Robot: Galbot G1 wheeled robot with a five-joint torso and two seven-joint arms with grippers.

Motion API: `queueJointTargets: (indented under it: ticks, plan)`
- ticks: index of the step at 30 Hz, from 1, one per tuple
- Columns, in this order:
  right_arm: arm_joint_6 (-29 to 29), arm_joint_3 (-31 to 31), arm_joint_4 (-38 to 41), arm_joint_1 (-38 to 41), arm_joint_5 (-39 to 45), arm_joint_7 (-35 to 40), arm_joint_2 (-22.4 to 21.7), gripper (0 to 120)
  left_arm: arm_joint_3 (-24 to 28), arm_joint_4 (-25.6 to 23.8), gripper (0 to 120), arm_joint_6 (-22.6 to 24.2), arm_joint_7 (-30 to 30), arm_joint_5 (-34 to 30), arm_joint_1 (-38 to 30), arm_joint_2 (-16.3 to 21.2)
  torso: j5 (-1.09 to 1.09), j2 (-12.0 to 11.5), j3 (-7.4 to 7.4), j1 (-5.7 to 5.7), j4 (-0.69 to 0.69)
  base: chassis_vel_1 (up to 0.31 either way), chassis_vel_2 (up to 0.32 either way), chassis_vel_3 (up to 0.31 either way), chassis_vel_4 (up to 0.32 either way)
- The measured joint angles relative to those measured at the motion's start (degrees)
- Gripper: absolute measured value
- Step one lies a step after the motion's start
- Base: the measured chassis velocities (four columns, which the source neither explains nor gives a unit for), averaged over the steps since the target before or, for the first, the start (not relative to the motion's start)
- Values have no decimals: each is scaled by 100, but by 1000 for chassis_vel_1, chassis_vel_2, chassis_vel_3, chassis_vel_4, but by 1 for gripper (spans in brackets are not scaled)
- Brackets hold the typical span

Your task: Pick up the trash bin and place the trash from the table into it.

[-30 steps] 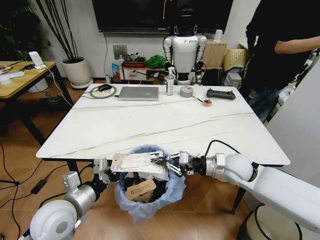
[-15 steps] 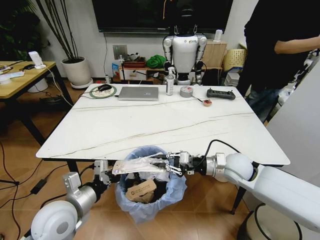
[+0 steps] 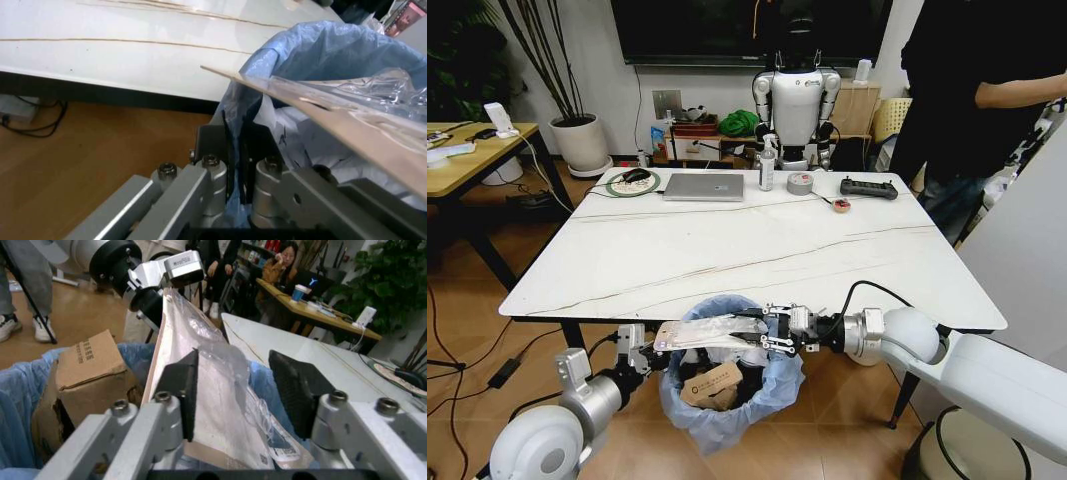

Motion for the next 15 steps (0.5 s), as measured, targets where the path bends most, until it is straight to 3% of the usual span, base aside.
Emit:
queueJointTargets:
  ticks: [4, 15]
  plan:
    - [38, 53, 11, -66, -5, -35, -34, 60, -7, 0, 0, 3, -9, 10, 35, 51, 0, 0, 0, 0, -1, 0, 0, 0, 0]
    - [96, 106, 21, -143, -39, -64, -48, 97, -40, 0, 0, 9, -26, 57, 124, 160, 0, -1, 0, 0, 0, 0, 0, 0, 0]
